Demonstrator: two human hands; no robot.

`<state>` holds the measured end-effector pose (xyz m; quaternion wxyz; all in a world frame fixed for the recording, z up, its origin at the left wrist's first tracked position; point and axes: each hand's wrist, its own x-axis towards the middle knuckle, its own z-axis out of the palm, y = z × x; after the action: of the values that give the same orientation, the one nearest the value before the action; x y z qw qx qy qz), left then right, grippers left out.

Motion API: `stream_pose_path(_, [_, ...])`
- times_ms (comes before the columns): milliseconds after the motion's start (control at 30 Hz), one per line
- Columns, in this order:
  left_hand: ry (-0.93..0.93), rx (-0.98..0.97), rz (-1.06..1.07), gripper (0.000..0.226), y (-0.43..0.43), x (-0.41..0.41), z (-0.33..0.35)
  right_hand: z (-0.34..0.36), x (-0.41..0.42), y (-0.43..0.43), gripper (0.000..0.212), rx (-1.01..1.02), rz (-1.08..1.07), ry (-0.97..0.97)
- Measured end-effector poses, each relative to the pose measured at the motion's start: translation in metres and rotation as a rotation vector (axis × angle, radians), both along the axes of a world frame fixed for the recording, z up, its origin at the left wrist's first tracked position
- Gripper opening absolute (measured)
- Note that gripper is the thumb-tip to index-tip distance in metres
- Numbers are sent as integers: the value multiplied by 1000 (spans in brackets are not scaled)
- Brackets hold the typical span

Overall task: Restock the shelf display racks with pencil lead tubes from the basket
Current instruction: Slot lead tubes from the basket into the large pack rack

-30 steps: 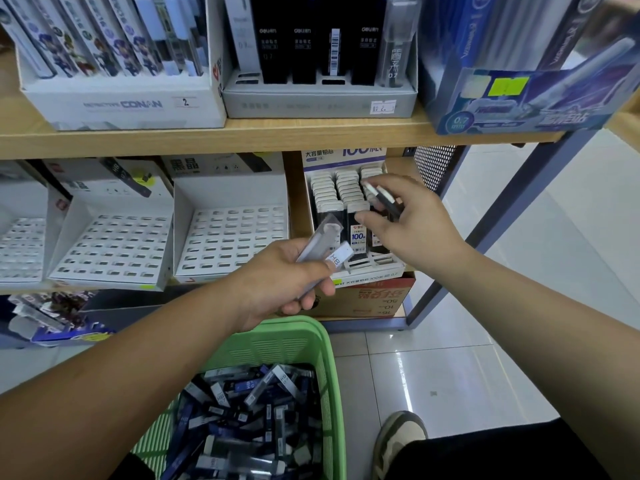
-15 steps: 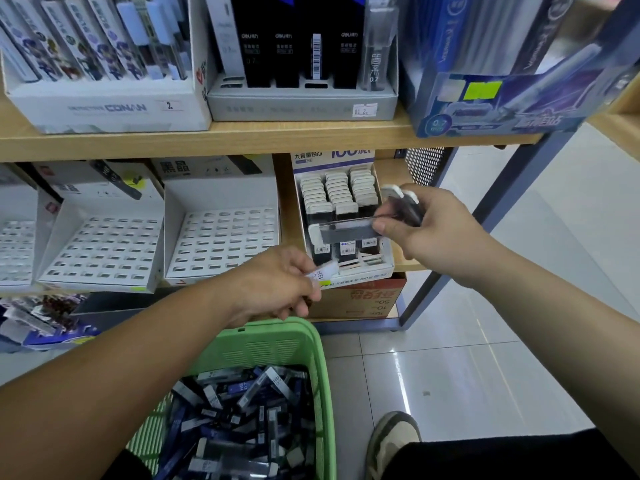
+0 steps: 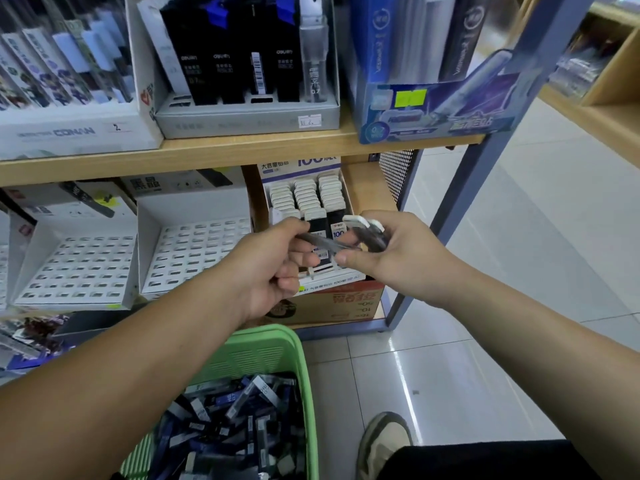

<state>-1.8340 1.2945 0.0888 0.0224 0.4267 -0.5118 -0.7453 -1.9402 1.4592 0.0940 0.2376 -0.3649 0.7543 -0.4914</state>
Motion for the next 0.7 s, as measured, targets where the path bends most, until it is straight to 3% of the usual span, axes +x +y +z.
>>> stream_pose_path(67, [53, 13, 33, 19, 2, -8, 1, 3, 0, 2, 23, -28, -23, -45])
stream_pose_path(133, [131, -94, 46, 16, 3, -15, 2, 9, -3, 3, 26, -28, -117, -188])
stream_pose_path(233, [166, -599, -63, 17, -1, -20, 0, 16, -15, 8, 35, 132, -216, -483])
stream_pose_path(333, [195, -921, -198, 17, -5, -24, -6, 20, -20, 12, 18, 167, -160, -728])
stream_pose_path(400, [238, -1003, -252, 13, -7, -27, -13, 18, -20, 13, 14, 171, -147, -741])
stream_pose_path(533, [251, -1129, -273, 32, -10, -30, -28, 12, -25, 16, 14, 123, -265, -672])
stream_pose_path(700, [215, -1161, -309, 29, -8, -33, -39, 10, -30, 22, 21, 94, -242, -664])
